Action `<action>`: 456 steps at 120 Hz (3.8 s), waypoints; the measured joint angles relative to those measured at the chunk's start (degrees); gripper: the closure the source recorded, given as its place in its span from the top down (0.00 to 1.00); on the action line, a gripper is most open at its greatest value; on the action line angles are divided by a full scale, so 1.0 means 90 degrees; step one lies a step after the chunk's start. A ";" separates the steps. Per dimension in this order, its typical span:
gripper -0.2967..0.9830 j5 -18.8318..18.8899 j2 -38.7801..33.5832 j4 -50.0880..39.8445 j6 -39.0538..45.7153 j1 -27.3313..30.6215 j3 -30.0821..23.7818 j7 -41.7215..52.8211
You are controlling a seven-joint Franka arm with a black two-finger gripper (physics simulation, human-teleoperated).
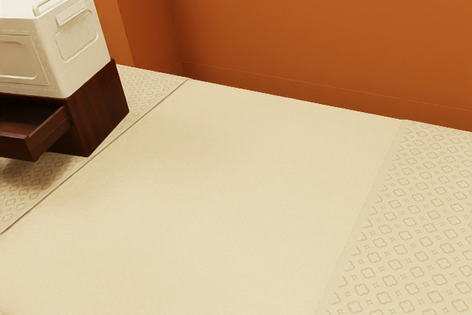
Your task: Push the drawer handle with one arm to close the drawer
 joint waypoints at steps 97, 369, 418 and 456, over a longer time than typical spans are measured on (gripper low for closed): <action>0.15 -0.0878 0.1173 0.0725 0.0118 0.0674 -0.0112 0.0427; 0.19 -0.1595 0.1377 0.1920 -0.0170 0.2366 -0.2568 0.1525; 0.67 -0.0170 -0.1202 0.0493 -0.1585 -0.0465 -0.1145 0.1041; 0.75 0.0732 -0.1962 0.0649 -0.2706 -0.0608 -0.2311 0.0231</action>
